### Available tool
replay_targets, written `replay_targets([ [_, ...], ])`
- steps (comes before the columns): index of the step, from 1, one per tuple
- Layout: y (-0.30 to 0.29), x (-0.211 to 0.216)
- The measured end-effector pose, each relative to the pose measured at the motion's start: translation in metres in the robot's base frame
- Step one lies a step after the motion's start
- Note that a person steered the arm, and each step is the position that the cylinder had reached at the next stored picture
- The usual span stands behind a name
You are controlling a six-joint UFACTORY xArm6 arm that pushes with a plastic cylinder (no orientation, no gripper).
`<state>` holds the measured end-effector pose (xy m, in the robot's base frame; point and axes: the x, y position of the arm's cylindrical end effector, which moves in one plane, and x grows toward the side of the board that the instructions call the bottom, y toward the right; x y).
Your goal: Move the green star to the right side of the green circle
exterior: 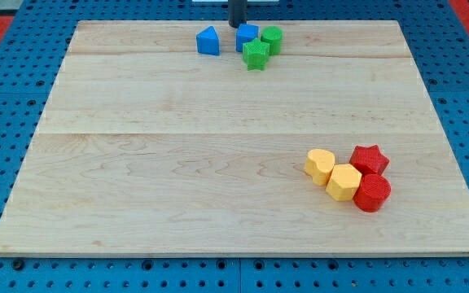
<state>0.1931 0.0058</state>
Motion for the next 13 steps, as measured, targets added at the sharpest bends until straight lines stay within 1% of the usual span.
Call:
replay_targets([
  [2, 0.077, -0.001],
  [3, 0.084, -0.001],
  [4, 0.162, 0.004],
  [5, 0.182, 0.064],
  [6, 0.145, 0.142],
  [7, 0.047, 0.187],
  [8, -0.081, 0.175],
  [9, -0.098, 0.108],
  [10, -0.089, 0.067],
  [11, -0.068, 0.062],
  [13, -0.059, 0.068],
])
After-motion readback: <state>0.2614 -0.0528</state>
